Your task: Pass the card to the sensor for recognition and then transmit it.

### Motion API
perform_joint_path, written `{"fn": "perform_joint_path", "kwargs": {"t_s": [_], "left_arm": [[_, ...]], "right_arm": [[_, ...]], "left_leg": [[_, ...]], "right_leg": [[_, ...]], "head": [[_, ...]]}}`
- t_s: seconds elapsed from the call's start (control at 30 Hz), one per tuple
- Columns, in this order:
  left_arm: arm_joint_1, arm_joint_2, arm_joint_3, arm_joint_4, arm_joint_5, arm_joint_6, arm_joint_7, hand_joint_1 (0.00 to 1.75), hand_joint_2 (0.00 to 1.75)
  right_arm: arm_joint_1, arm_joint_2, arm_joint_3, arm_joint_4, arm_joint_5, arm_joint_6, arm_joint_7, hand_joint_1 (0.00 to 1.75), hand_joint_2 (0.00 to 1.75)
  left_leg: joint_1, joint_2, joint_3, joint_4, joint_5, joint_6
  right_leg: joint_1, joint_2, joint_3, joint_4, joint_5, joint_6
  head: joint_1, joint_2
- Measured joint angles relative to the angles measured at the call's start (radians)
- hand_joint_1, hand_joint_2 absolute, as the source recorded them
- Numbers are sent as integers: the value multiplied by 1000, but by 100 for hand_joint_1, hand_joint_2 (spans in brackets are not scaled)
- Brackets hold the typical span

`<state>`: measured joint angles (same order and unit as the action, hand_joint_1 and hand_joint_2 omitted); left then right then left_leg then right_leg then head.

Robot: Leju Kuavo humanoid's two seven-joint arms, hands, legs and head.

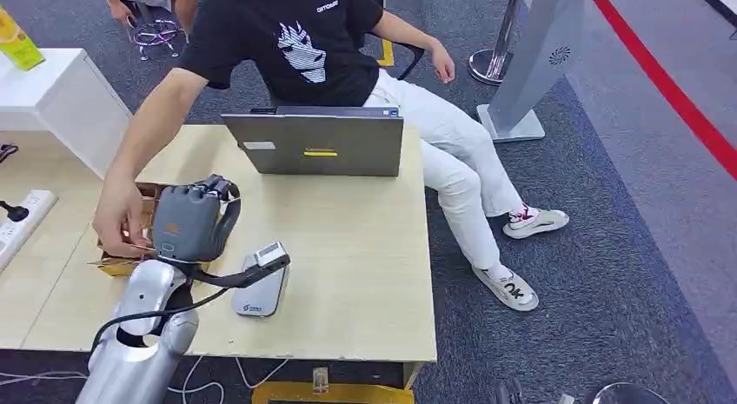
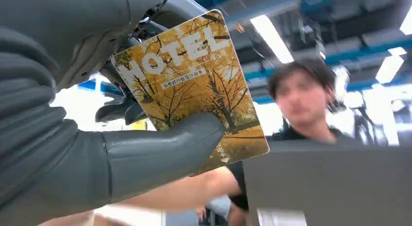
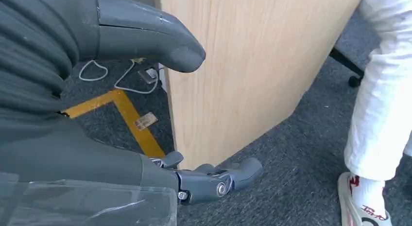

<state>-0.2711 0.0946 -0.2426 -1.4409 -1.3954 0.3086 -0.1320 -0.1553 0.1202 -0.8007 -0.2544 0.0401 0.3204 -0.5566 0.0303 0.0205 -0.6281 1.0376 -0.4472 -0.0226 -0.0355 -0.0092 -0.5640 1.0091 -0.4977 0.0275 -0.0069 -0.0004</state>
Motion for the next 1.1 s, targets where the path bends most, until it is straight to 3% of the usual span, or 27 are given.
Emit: {"fn": "perform_joint_path", "kwargs": {"t_s": [0.47,0.77,1.1], "left_arm": [[-14,-67,185,-169,71,-11,3,175,175],[-16,-79,259,-184,98,-24,-9,175,175],[-16,-82,284,-184,98,-25,-9,175,175]], "right_arm": [[0,3,-10,0,7,0,0,0,175],[-1,5,-21,0,14,-1,0,0,175],[-1,5,-24,0,14,0,0,0,175]], "left_leg": [[0,0,0,0,0,0],[0,0,0,0,0,0],[0,0,0,0,0,0]], "right_leg": [[0,0,0,0,0,0],[0,0,0,0,0,0],[0,0,0,0,0,0]], "head": [[0,0],[0,0],[0,0]]}}
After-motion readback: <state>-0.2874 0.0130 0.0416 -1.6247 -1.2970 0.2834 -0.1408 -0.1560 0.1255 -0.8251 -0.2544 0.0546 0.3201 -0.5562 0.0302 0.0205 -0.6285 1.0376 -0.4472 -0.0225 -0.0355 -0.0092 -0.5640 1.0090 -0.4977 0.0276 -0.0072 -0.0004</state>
